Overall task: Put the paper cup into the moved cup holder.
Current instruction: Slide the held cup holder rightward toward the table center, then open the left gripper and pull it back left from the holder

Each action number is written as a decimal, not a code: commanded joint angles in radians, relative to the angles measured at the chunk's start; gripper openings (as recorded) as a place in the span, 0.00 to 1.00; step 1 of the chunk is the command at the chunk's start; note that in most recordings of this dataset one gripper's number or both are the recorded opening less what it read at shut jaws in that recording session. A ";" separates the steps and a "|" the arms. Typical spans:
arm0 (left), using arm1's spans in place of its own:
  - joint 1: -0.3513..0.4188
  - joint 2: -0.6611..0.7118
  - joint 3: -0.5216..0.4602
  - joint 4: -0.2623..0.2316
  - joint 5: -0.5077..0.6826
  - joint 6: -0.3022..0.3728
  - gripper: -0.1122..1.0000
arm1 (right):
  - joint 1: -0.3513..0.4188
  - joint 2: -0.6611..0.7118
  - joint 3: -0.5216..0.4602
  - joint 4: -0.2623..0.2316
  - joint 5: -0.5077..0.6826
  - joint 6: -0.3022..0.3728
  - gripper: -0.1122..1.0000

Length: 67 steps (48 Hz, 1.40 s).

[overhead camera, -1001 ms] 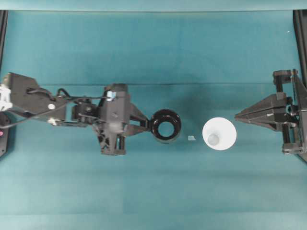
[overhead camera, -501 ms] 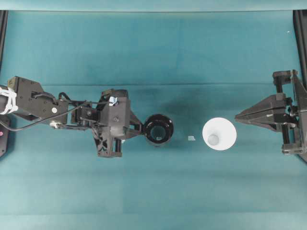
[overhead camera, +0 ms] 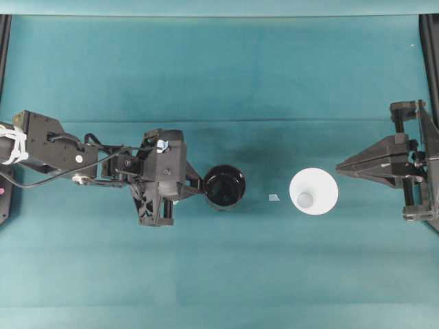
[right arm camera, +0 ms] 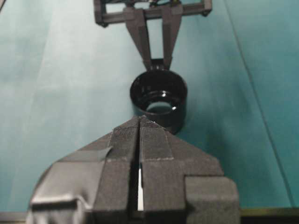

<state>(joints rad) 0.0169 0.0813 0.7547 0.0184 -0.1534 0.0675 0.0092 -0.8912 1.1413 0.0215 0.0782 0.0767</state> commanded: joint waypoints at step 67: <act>-0.011 0.015 -0.035 0.003 -0.048 -0.012 0.87 | 0.003 0.006 -0.020 0.003 0.012 0.012 0.11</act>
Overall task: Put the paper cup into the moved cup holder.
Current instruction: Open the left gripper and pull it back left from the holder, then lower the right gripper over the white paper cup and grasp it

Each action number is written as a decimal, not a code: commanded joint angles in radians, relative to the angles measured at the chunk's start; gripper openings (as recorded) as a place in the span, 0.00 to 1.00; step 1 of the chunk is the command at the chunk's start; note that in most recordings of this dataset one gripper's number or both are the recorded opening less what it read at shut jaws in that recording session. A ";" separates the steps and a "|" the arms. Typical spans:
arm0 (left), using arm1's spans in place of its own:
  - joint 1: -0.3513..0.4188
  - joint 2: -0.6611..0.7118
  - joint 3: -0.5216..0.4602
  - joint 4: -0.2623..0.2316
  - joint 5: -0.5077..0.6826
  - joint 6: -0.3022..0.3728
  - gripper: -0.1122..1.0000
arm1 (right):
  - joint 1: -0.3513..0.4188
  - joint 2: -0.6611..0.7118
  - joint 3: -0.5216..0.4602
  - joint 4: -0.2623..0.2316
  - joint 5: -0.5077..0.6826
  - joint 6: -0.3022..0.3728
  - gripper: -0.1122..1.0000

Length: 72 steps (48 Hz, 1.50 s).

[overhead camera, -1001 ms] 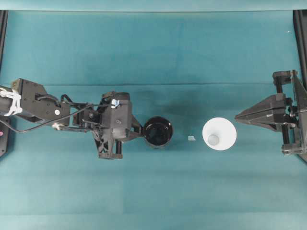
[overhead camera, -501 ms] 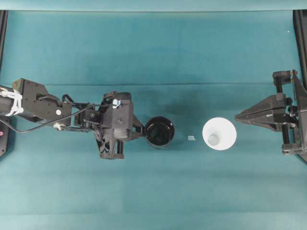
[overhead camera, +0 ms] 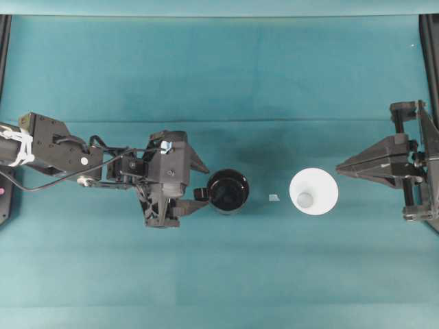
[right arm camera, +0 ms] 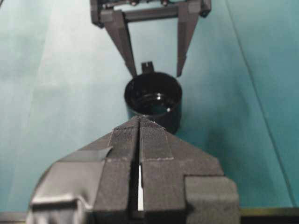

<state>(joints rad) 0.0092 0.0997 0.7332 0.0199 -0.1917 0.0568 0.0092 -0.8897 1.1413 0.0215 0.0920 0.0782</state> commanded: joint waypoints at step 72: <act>-0.008 -0.368 0.147 0.002 0.103 -0.031 0.85 | -0.041 0.029 -0.063 0.003 0.186 0.120 0.11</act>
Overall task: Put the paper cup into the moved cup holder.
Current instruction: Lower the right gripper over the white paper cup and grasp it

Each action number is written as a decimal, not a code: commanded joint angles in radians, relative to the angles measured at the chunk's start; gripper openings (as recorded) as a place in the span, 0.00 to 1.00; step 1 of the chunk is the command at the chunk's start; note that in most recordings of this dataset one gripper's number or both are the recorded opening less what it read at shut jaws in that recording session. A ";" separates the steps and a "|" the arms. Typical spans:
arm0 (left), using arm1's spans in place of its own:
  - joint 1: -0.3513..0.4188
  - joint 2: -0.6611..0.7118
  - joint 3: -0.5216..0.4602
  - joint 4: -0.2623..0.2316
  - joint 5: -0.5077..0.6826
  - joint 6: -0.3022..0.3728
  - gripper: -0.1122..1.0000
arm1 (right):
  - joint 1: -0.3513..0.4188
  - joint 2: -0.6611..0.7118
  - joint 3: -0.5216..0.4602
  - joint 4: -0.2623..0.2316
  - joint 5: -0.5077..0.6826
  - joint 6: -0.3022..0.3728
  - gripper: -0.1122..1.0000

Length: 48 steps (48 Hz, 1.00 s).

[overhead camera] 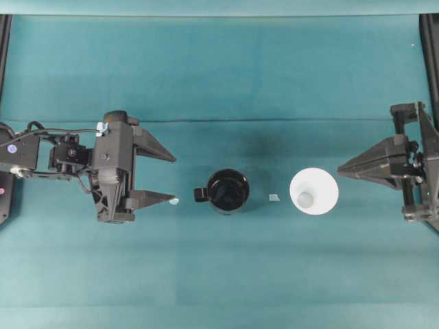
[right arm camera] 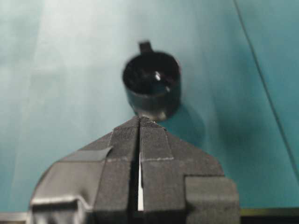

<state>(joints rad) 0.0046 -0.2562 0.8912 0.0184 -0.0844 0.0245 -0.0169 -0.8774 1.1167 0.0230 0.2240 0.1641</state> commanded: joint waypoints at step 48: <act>-0.003 -0.018 -0.008 0.002 -0.003 -0.017 0.85 | -0.101 0.600 -0.407 -0.005 0.606 0.210 0.95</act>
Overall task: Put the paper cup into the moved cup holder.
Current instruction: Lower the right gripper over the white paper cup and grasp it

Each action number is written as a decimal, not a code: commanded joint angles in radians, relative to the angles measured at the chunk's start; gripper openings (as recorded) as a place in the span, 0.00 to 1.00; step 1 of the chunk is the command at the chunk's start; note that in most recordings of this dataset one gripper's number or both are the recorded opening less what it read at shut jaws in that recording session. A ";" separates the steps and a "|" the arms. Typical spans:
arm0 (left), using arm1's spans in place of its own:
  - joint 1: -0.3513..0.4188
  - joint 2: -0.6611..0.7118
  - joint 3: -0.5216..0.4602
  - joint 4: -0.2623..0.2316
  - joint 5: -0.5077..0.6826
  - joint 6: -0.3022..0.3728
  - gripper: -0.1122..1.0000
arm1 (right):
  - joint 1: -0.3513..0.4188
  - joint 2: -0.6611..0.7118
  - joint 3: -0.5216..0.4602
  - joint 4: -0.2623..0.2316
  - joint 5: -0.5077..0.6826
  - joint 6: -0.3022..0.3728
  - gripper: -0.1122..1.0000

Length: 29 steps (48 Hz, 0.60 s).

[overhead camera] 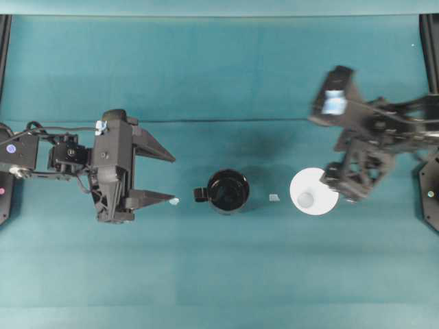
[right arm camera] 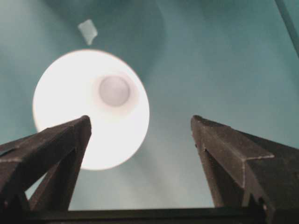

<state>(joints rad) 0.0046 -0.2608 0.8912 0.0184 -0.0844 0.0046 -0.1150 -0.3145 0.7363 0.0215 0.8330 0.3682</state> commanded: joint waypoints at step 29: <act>-0.003 -0.020 0.000 0.002 -0.003 0.003 0.85 | 0.005 0.192 0.018 0.000 -0.121 0.008 0.91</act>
<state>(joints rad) 0.0046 -0.2700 0.9004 0.0184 -0.0828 0.0092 -0.1120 -0.1166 0.7517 0.0215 0.7148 0.3682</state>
